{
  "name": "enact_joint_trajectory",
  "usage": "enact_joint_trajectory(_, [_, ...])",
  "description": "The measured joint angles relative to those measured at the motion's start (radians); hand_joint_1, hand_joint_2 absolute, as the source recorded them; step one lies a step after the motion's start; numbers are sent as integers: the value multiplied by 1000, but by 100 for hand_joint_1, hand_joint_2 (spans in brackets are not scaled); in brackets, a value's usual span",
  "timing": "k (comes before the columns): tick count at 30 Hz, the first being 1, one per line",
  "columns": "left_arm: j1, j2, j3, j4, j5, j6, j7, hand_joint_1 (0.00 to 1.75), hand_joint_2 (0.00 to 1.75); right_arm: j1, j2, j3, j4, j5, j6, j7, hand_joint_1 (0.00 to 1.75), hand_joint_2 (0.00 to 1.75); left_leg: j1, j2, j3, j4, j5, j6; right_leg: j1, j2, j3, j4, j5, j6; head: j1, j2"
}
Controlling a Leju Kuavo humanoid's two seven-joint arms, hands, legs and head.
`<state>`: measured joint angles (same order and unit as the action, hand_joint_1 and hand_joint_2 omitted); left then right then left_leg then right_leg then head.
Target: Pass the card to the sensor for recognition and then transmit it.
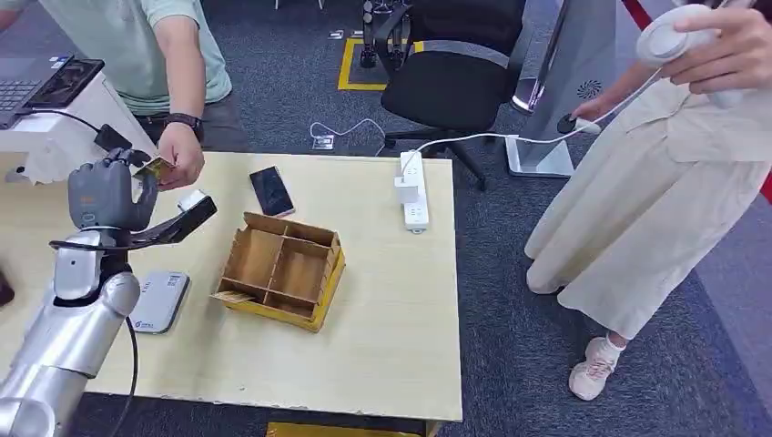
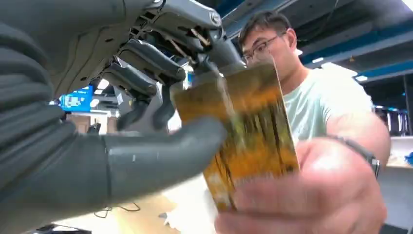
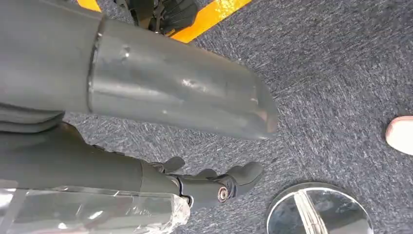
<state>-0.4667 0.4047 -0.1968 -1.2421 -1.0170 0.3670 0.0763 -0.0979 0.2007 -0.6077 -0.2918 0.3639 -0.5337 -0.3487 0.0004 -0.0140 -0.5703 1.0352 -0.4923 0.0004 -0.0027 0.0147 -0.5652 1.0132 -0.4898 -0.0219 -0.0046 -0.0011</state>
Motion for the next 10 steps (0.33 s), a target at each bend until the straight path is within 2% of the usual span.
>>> enact_joint_trajectory(2, [1, -4, 0, -6, 5, 2, -7, 0, 175, 0, 0, 0, 0, 1, -1, 0, 0, 0, 0, 0, 0, 0, 0, 0, 0, 0, 0, 0, 0, 0, 0, 0])
enact_joint_trajectory(3, [1, -6, 0, -8, 8, 2, -12, 0, 0, 0, 0, 0, 0, 1, -1, 0, 0, 0, 0, 0, 0, 0, 0, 0, 0, 0, 0, 0, 0, 0, 0, 0])
enact_joint_trajectory(10, [21, -7, 0, -36, 11, 12, -10, 0, 0, 0, 0, 0, 0, 7, -2, 0, 0, 0, 0, 0, 0, 0, 0, 0, 0, 0, 0, 0, 0, 0, 0, 0])
